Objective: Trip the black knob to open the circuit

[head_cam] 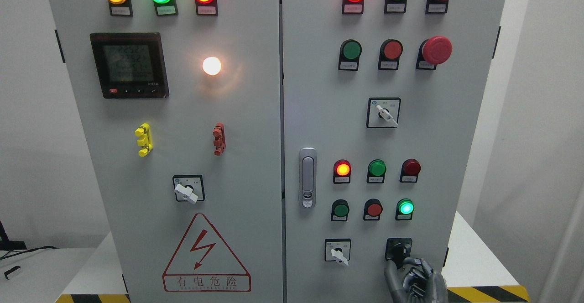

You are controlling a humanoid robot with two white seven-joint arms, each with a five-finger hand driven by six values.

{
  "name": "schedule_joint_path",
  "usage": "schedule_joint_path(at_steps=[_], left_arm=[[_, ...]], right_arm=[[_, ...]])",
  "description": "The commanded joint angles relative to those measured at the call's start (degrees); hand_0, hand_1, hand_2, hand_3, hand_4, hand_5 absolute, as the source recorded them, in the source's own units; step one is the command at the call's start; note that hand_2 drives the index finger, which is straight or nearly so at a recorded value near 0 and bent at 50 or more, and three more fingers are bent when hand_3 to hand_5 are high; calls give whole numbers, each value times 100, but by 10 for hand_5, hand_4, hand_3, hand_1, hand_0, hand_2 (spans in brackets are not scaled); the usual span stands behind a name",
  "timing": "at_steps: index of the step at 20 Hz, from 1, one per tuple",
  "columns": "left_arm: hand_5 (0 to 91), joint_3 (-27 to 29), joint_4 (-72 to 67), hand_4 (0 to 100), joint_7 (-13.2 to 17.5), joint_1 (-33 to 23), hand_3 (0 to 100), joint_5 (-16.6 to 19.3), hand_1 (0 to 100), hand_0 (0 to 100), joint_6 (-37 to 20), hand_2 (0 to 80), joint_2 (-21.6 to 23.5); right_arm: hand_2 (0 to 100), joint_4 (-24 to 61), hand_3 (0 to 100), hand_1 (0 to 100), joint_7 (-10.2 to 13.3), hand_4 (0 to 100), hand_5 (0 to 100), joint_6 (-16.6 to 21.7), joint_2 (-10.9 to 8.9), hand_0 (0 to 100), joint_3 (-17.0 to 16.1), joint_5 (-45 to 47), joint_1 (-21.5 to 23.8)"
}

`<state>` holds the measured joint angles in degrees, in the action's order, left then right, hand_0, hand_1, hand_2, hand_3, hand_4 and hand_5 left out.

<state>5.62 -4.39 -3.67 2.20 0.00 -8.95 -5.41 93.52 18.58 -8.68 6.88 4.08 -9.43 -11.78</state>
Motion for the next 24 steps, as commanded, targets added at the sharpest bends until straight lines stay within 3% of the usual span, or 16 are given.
schedule_joint_path(at_steps=[1,24], left_arm=[[0,0,0,0,-2,0,0,-26,389,120,-1,0,5],[0,0,0,0,-2,0,0,-26,389,120,-1,0,5]], right_arm=[[595,0,967,695,-12,961,1000,-2,6,399,22,-6,1],[588,0,967,695,-12,962,1000,15,-3,401,-48,-15,9]])
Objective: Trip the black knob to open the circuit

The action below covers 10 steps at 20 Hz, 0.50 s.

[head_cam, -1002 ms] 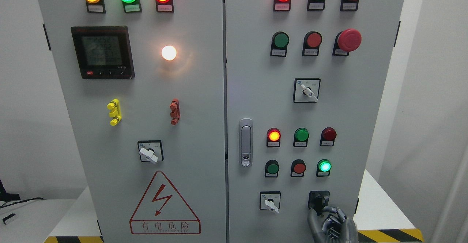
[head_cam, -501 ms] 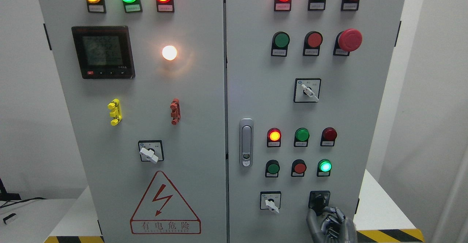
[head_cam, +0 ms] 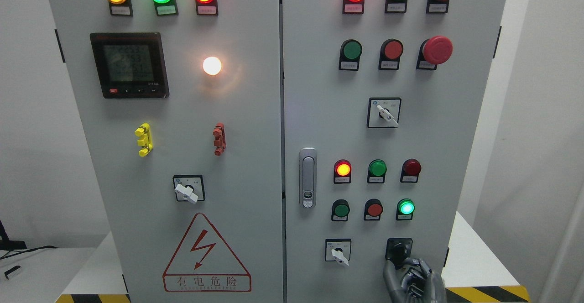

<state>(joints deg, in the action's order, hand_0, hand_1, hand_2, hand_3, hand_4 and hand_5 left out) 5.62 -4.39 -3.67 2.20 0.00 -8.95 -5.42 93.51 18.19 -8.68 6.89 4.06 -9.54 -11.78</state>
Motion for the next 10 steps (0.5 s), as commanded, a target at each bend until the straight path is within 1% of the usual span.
schedule_joint_path(at_steps=[1,10], left_arm=[[0,0,0,0,-2,0,0,-27,389,120,-1,0,6],[0,0,0,0,-2,0,0,-27,389,120,-1,0,-3]], right_arm=[[585,0,966,696,18,961,1000,16,-4,402,-54,-13,9],[580,-17,957,696,18,956,1000,24,-4,402,-80,-39,9]])
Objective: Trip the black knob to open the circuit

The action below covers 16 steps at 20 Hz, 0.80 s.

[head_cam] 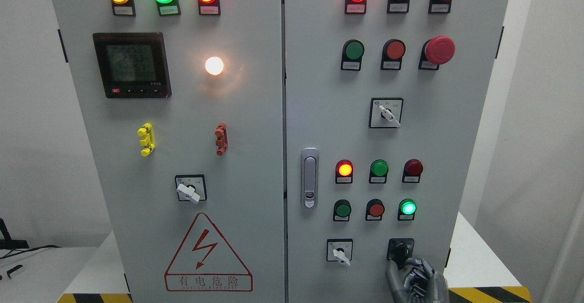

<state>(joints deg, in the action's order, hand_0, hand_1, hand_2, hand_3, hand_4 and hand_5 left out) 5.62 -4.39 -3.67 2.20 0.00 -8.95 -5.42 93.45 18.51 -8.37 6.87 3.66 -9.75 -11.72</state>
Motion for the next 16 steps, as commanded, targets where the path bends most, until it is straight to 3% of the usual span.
schedule_joint_path(at_steps=[1,16], left_arm=[[0,0,0,0,-2,0,0,-27,389,120,-1,0,6],[0,0,0,0,-2,0,0,-27,389,120,-1,0,6]], right_arm=[[580,-11,956,696,-6,955,1000,2,-2,402,-40,-35,3],[557,-161,948,698,-6,949,1000,37,-10,401,-154,-167,3]])
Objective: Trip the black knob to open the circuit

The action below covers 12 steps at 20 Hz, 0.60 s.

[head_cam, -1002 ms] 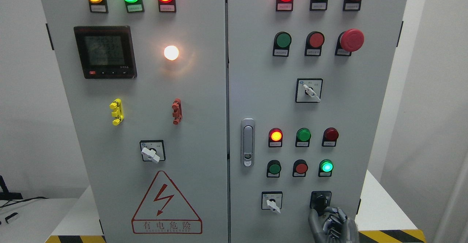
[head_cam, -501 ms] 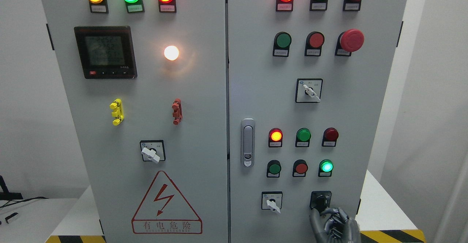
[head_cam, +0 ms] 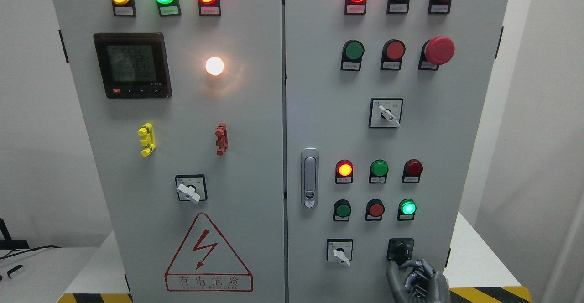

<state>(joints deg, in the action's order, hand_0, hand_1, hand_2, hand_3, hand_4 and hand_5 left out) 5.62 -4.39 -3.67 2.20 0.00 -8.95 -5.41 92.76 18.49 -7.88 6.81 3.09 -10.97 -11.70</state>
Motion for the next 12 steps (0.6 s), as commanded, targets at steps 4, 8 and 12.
schedule_joint_path(at_steps=[4,8,12], left_arm=[[0,0,0,0,-2,0,0,-26,389,120,-1,0,-4],[0,0,0,0,-2,0,0,-26,389,120,-1,0,5],[0,0,0,0,-2,0,0,-26,389,120,-1,0,5]], right_arm=[[542,-118,934,700,-3,941,1000,-12,-4,401,-160,-46,-8],[537,-118,927,703,-3,938,1000,-12,-4,401,-169,-46,-8],[536,-109,925,703,-3,937,1000,-12,-4,401,-169,-54,-8]])
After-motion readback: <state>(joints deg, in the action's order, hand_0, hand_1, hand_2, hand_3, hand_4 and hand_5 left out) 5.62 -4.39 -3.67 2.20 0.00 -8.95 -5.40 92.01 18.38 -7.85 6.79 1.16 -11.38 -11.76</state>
